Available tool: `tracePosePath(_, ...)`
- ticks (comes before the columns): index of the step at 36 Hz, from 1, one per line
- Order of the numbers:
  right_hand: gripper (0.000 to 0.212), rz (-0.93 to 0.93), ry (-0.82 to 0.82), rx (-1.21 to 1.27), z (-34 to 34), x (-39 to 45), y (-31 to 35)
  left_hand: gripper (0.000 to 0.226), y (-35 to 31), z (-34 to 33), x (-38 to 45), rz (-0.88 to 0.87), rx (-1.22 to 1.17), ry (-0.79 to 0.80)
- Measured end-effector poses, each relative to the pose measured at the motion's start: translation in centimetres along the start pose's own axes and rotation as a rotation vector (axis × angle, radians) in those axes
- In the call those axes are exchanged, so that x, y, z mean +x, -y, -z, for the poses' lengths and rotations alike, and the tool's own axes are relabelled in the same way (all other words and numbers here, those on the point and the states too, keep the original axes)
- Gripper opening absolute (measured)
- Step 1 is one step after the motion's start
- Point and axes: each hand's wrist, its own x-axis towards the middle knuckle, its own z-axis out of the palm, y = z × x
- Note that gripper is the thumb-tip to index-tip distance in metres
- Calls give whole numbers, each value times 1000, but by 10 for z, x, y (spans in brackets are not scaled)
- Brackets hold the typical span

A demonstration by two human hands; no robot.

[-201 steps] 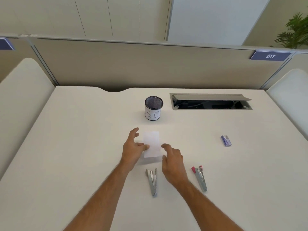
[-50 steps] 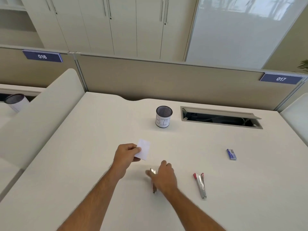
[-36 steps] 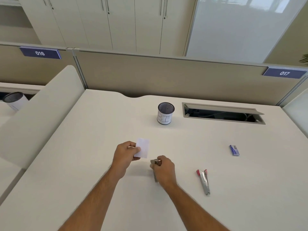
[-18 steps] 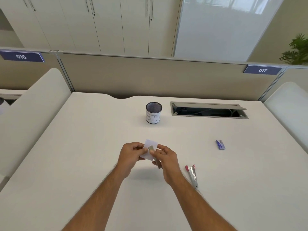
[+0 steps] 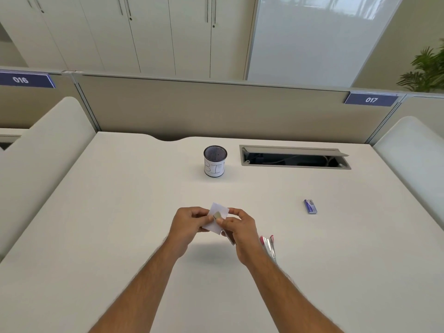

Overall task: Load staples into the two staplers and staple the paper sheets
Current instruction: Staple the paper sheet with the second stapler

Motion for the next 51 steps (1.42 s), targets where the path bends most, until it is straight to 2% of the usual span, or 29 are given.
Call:
tracePosePath(5,27,13,52,-11,5,1,-2,15,0,-4,-2,28,-34,5)
tracePosePath(10,15,12,102,-95,7,0,1,41,-4,-10,-5,117,-67,66)
tracePosePath(19,11,-25,87,-157,9,1,5,34,-2,-9,-5,93,49,67)
tracePosePath(22,3,-10,72,-177,7,1,5,28,-2,-10,-4,71,83,67)
tracePosePath(28,8,9,32,-183,8,6,4,21,2,-13,-4,24,103,10)
tracePosePath(31,8,14,57,-132,6,5,4,24,2,-13,-6,37,0,22)
tracePosePath(36,23,-20,102,-57,7,4,3,14,4,-3,-4,26,-45,-7)
tracePosePath(40,37,-56,9,-25,6,6,-2,16,9,9,-1,23,-50,-134)
tracePosePath(45,44,-45,-149,-425,-4,5,-18,16,14,22,2,43,-85,-232)
tracePosePath(49,45,50,-170,-841,-21,2,-30,13,15,28,2,46,-105,-260)
tracePosePath(51,40,76,-166,-966,-30,0,-35,14,14,29,1,48,-110,-278)
